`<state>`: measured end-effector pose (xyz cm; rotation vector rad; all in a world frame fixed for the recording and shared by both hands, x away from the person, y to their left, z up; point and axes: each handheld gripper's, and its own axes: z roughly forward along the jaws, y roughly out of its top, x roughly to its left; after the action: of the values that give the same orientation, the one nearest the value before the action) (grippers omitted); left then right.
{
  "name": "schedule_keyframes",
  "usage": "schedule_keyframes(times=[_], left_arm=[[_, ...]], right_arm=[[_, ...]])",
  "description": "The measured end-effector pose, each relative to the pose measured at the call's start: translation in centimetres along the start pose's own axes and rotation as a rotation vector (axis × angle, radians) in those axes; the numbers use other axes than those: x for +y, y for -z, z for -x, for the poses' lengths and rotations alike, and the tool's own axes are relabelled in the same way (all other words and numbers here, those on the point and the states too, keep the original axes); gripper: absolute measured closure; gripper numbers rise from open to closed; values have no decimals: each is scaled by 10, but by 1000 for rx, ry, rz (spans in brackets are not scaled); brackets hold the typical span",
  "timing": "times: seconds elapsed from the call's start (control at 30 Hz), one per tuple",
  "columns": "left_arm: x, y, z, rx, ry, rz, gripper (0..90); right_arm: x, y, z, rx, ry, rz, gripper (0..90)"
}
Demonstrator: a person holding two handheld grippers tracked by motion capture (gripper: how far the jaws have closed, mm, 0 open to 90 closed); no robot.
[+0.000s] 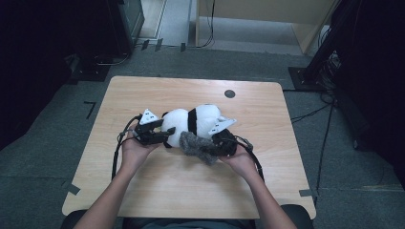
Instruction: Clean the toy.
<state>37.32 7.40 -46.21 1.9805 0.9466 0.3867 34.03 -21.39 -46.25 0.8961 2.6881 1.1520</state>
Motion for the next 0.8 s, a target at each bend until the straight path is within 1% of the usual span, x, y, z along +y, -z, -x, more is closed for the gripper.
schedule_keyframes(times=[0.23,0.3,0.37,0.47,0.6,0.67,0.73,0.8], left_arm=[[0,0,-1,-5,3,0,399],[0,0,-1,-8,6,1,399],[0,0,-1,-12,8,4,399],[0,0,-2,-17,8,4,399],[0,0,-2,-20,11,8,399],[0,0,-2,-21,11,9,399],[-1,0,-2,-21,12,9,398],[-1,0,-3,-23,13,11,398]], right_arm=[[-7,18,9,-13,-17,11,749],[-10,24,12,-15,-34,15,748],[-13,29,16,-20,-40,21,748],[-16,36,19,-30,-39,21,747],[-22,47,26,-51,-44,34,745],[-26,51,31,-61,-56,36,742],[-30,54,35,-78,-61,37,741],[-33,56,40,-97,-78,38,740]])
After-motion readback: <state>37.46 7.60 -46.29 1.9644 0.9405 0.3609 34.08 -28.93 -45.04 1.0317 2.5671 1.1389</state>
